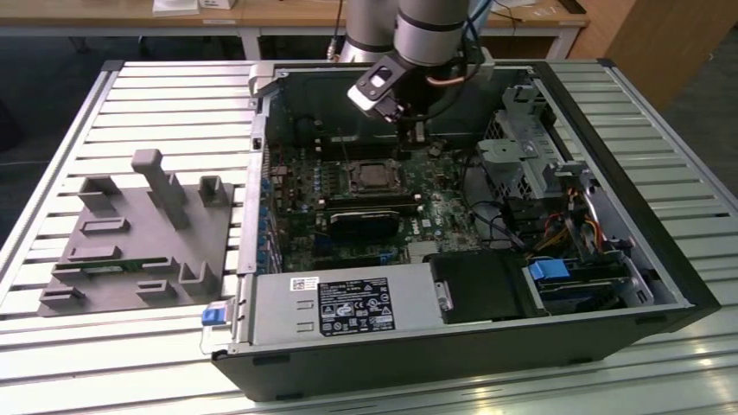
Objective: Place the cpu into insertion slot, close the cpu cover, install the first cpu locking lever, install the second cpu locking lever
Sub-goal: 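Close the cpu cover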
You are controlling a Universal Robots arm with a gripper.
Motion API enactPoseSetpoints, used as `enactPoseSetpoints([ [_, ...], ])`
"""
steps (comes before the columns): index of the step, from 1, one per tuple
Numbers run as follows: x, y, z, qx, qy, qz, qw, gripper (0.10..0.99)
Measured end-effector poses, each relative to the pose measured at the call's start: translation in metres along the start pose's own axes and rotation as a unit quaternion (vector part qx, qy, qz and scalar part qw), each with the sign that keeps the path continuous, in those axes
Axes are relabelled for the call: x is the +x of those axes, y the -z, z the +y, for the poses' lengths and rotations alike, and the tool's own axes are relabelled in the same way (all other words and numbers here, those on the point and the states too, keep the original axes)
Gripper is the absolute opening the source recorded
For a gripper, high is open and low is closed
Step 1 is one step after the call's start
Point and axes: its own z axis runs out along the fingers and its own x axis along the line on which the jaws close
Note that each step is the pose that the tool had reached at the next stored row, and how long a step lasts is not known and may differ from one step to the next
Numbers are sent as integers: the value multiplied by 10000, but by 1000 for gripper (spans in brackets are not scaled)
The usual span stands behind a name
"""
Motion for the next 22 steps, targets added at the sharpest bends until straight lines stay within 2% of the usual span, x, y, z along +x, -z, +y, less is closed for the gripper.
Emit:
enactPoseSetpoints([
  [6, 0, -1, -49, -2, 0, 0, 10000, 102],
  [22, 1, -15, -268, -25, 1, 1, 10000, 102],
])
